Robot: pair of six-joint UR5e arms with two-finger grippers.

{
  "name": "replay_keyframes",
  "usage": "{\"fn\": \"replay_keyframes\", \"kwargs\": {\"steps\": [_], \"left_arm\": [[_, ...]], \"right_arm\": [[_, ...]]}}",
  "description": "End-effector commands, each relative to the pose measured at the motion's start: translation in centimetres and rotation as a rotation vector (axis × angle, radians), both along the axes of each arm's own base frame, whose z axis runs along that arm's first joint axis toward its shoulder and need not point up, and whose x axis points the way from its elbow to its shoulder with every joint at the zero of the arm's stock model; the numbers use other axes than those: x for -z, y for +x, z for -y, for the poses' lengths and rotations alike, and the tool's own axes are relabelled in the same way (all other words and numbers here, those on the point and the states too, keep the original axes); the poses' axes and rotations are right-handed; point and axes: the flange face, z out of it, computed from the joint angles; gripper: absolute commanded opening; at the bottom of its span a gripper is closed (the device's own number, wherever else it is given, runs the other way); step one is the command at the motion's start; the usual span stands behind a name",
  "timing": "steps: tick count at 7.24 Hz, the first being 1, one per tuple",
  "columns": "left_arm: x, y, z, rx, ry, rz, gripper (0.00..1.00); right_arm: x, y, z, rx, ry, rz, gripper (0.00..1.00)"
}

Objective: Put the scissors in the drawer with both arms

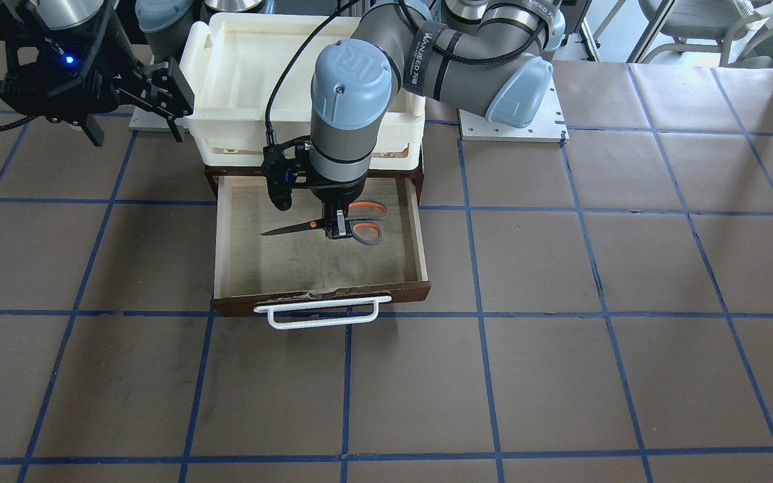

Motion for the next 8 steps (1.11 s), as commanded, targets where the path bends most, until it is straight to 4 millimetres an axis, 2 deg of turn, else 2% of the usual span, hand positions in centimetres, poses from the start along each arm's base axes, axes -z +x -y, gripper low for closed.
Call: {"fn": "replay_keyframes", "kwargs": {"steps": [1,2,4,5,6,7,8], "left_arm": [[1.4,0.1,-0.1,0.003,0.006,0.003,0.08],[1.9,0.0,-0.3,-0.006,0.018,0.010,0.14],[2.6,0.1,-0.4,-0.006,0.028,0.014,0.17],[2.5,0.1,-0.4,-0.001,0.021,0.010,0.41],[2.6,0.1,-0.4,-0.012,0.025,0.013,0.73],[2.1,0.2,-0.5,-0.013,0.017,0.009,0.87],[1.2,0.1,-0.7,-0.010,0.000,0.001,0.89]], "right_arm": [[0.0,0.0,0.0,-0.002,0.001,0.000,1.00],[0.0,0.0,0.0,0.001,0.001,-0.001,1.00],[0.1,0.0,0.0,-0.002,0.003,0.000,1.00],[0.0,0.0,0.0,0.000,0.001,0.000,1.00],[0.0,0.0,0.0,0.000,0.001,0.000,1.00],[0.1,0.0,0.0,0.000,0.003,0.000,1.00],[0.0,0.0,0.1,0.000,0.000,-0.001,1.00]]}}
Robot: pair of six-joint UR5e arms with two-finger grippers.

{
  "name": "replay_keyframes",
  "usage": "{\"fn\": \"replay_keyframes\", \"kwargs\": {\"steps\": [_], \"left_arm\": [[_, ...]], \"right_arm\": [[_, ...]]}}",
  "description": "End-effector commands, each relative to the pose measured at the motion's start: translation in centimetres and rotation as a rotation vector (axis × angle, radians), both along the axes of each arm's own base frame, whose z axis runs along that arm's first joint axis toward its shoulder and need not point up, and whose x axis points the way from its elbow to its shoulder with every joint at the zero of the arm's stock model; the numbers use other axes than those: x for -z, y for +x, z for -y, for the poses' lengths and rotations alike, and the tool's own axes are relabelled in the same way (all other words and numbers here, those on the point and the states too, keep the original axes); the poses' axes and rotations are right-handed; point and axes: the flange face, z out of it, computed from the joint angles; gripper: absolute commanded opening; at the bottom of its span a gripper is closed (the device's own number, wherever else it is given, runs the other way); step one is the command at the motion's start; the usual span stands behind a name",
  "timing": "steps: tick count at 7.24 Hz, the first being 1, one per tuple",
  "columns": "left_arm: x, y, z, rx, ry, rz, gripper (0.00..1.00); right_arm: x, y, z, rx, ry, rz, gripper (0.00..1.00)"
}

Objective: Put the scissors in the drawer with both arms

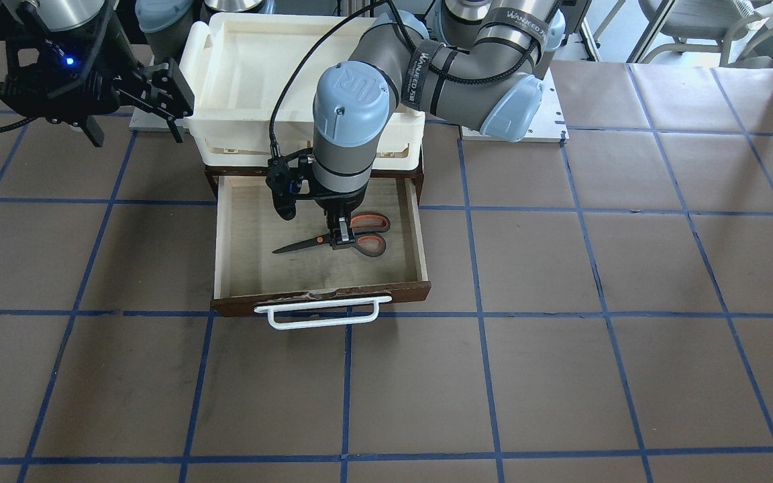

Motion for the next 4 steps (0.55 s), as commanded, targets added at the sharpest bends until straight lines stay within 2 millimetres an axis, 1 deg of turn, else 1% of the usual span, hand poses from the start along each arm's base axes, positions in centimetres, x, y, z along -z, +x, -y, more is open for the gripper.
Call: {"fn": "replay_keyframes", "kwargs": {"steps": [1,2,3,4], "left_arm": [[-3.6,0.0,0.0,0.007,-0.062,-0.032,0.90],[-6.2,0.1,0.1,0.004,-0.097,-0.048,0.92],[-8.6,1.5,0.7,-0.010,-0.117,-0.056,0.93],[-10.2,5.2,2.2,-0.057,-0.076,-0.033,0.97]], "right_arm": [[0.0,0.0,0.0,0.000,-0.002,0.000,1.00],[0.0,0.0,0.0,0.002,-0.002,0.002,1.00],[0.0,0.0,0.1,0.002,0.000,0.002,1.00],[-0.4,0.0,0.0,0.002,-0.017,0.000,1.00]]}}
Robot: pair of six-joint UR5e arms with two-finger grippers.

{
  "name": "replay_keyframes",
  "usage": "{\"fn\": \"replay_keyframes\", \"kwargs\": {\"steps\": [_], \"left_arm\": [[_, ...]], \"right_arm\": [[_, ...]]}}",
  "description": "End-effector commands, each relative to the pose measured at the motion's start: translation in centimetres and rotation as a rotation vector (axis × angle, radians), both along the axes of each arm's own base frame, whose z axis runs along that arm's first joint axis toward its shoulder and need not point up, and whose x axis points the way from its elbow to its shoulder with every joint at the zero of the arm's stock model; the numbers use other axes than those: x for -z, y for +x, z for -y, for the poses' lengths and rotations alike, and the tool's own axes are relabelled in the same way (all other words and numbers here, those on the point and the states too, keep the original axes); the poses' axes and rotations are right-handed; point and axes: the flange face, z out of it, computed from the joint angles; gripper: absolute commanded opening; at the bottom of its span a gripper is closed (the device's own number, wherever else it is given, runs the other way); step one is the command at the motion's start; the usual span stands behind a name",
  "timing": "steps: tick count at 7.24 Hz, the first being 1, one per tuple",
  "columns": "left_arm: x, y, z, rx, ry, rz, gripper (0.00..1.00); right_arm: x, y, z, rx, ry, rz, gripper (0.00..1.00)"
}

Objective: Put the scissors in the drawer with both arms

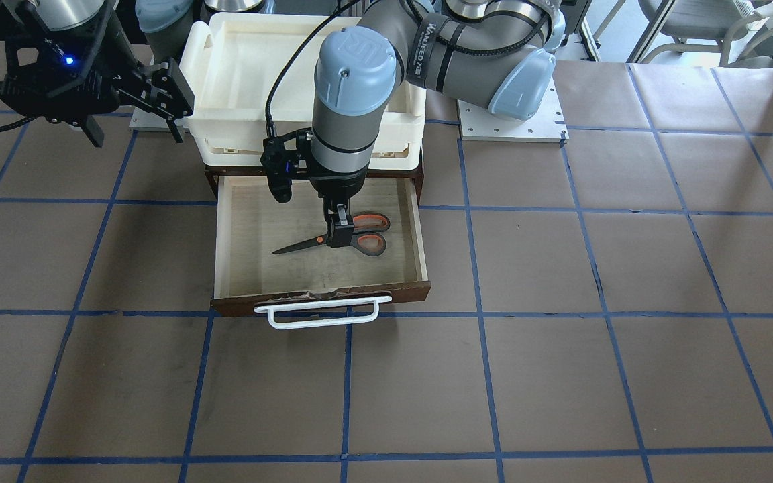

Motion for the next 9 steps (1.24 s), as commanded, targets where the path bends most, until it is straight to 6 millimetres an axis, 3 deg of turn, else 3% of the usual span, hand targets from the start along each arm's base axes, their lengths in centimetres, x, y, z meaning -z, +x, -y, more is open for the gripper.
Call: {"fn": "replay_keyframes", "kwargs": {"steps": [1,2,3,4,5,7,9], "left_arm": [[-3.3,7.2,2.1,-0.107,0.064,0.029,0.99],[-4.3,13.4,4.0,-0.224,0.098,0.036,1.00],[-6.1,18.4,4.3,-0.348,0.110,0.035,1.00],[-8.2,21.8,3.7,-0.500,0.128,0.034,1.00],[-9.4,23.1,3.1,-0.625,0.120,0.054,1.00],[-10.5,23.8,2.1,-0.982,0.100,0.143,1.00],[-10.9,22.8,0.6,-1.254,0.127,0.139,1.00]], "right_arm": [[-0.3,0.0,0.1,0.002,-0.023,-0.001,1.00],[-0.7,0.0,1.1,0.003,-0.088,-0.002,1.00],[-0.9,-0.1,1.4,0.008,-0.116,-0.010,1.00],[-1.0,0.0,1.4,0.014,-0.118,0.000,1.00],[-1.0,0.0,1.4,0.012,-0.120,0.000,1.00],[-1.0,0.0,1.4,0.014,-0.118,0.000,1.00],[-0.9,0.0,1.4,0.014,-0.118,0.001,1.00]]}}
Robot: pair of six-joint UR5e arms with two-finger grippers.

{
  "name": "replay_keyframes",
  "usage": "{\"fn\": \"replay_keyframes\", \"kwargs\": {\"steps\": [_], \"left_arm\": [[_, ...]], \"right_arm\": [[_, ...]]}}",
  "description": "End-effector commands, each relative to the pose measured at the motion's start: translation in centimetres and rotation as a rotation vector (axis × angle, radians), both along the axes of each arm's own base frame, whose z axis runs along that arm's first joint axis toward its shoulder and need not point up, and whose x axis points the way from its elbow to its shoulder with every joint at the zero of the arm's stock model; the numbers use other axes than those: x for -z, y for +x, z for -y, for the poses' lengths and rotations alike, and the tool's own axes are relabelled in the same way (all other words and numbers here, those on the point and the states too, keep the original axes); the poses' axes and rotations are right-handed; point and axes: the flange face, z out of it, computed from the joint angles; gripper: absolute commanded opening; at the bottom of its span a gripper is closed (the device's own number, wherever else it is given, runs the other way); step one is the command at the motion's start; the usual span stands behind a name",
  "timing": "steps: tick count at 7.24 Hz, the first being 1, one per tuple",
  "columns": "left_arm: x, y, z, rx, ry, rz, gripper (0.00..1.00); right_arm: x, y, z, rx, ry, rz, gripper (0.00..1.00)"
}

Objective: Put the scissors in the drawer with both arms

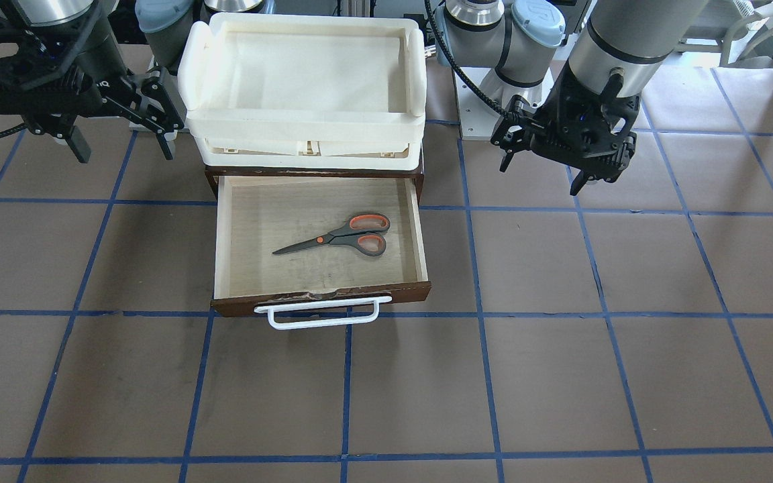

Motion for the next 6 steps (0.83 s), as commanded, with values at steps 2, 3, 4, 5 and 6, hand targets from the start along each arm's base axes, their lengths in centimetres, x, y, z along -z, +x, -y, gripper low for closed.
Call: {"fn": "replay_keyframes", "kwargs": {"steps": [2,3,4,5,6], "left_arm": [[-1.38,-1.82,-1.89,-0.278,-0.021,0.008,1.00],[-1.86,-2.04,-2.43,-0.296,-0.028,0.005,1.00],[-1.72,-2.04,-2.46,-0.294,-0.025,0.006,1.00],[-1.87,-2.04,-2.57,-0.293,-0.028,0.005,1.00],[-1.72,-2.04,-2.53,-0.287,-0.025,0.006,0.99]], "right_arm": [[0.07,0.01,0.04,0.000,0.002,0.001,1.00],[0.07,0.00,0.04,0.000,0.002,0.000,1.00],[0.00,0.01,-0.02,0.000,0.001,0.001,1.00],[0.02,0.01,-0.03,0.000,0.002,0.001,1.00],[0.00,0.01,-0.02,0.000,0.001,0.001,1.00]]}}
